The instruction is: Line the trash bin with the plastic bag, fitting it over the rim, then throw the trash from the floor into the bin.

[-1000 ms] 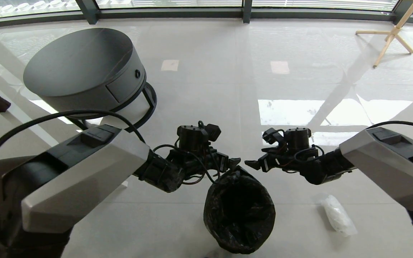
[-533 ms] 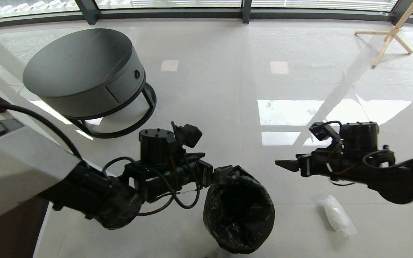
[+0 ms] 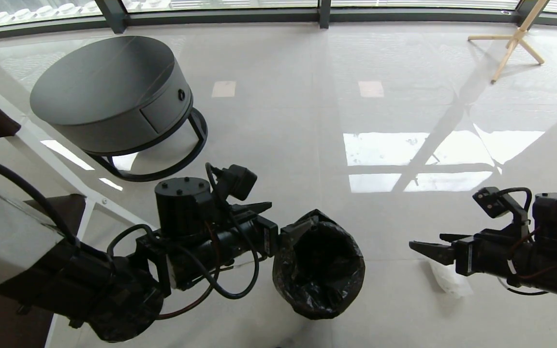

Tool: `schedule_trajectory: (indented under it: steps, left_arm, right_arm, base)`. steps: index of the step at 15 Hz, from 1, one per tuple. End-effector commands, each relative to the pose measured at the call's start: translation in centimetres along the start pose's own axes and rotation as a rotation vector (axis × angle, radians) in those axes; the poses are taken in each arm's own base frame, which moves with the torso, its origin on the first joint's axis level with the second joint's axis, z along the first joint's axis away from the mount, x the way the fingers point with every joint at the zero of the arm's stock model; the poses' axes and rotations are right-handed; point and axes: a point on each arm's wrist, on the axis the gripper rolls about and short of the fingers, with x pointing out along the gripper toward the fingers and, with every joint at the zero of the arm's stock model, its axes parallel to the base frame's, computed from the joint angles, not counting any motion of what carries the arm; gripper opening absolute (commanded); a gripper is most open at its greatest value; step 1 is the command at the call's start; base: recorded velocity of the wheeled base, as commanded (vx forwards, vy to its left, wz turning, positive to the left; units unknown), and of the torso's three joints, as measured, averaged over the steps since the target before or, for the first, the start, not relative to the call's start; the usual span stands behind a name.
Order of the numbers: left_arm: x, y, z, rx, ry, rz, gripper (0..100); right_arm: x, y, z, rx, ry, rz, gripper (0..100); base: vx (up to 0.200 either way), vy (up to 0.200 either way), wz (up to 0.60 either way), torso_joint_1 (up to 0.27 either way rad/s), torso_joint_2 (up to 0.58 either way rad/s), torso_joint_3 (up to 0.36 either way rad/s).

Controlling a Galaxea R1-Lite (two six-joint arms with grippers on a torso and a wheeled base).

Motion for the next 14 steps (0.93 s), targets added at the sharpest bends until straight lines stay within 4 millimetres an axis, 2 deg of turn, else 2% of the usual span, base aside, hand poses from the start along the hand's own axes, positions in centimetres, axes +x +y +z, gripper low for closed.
schedule_trajectory:
  steps: [1,2,5,7,10,14]
  left_arm:
    - [-0.1,0.0,-1.4,0.000,0.015,-0.001,100]
    - [0.1,0.0,-2.1,0.001,0.019,-0.003,100]
    - [0.5,0.2,-2.8,0.011,-0.030,-0.005,100]
    - [0.6,0.2,-3.6,0.013,-0.008,-0.005,100]
    - [0.7,0.1,-4.0,0.022,0.007,-0.008,100]
    - [0.8,-0.2,-4.0,0.028,0.003,-0.017,100]
  right_arm:
    - [-0.2,0.0,-0.1,0.001,0.000,0.003,100]
    - [0.2,-0.1,-0.3,0.004,0.009,0.004,100]
    - [1.4,-0.6,-0.9,-0.004,-0.015,0.025,100]
    - [1.2,-1.0,-1.5,0.003,-0.012,0.064,100]
    - [0.9,-1.0,-1.4,-0.003,-0.021,0.074,100]
    - [1.0,-0.7,-1.1,-0.022,-0.049,0.097,100]
  base:
    - [0.000,0.000,0.00,0.000,0.00,0.000]
    - [0.000,-0.200,0.00,-0.002,0.00,0.007]
    - [0.000,0.000,0.00,0.000,0.00,0.000]
    - [0.000,0.000,0.00,0.000,0.00,0.000]
    - [0.000,0.000,0.00,0.000,0.00,0.000]
    - [0.000,-0.200,0.00,0.005,0.00,0.002]
